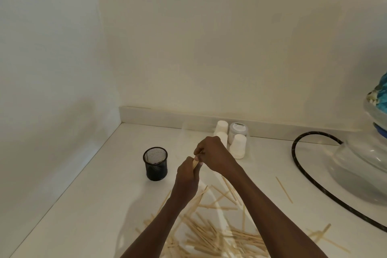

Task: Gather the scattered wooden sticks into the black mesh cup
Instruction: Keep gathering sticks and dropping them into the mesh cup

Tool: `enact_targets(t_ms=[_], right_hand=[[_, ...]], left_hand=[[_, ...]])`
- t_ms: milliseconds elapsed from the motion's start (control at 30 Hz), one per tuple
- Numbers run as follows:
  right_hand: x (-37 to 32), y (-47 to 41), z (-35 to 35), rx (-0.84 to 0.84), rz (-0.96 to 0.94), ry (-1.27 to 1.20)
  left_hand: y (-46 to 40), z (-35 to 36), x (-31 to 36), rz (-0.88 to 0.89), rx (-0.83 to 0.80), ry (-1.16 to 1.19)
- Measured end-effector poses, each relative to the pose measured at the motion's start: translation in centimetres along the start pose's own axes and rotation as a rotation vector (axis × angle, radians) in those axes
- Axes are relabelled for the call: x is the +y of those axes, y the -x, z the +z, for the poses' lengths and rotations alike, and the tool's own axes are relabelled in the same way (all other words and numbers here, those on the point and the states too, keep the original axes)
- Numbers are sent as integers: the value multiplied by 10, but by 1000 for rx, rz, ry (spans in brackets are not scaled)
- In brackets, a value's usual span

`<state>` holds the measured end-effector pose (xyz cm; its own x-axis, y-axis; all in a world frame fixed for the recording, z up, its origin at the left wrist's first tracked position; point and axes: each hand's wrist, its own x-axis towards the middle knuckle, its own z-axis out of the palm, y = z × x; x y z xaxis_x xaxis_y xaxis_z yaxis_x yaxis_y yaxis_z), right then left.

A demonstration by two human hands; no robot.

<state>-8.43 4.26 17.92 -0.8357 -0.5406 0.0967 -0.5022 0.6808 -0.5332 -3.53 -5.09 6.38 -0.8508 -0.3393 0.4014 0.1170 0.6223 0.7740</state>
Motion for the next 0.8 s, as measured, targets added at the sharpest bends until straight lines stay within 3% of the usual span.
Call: enact_targets(t_ms=[267,533,800], right_hand=[[-26,-35,23,113,-150,23],[-39,-70,76,156,-338,151],[-31,-84,115,-110,-312,335]], left_hand=[[17,-22,-46,-347,-79,12],[30,-26,-69,-378,-238,-74],[38,-23,-79,-357,-268,-129]])
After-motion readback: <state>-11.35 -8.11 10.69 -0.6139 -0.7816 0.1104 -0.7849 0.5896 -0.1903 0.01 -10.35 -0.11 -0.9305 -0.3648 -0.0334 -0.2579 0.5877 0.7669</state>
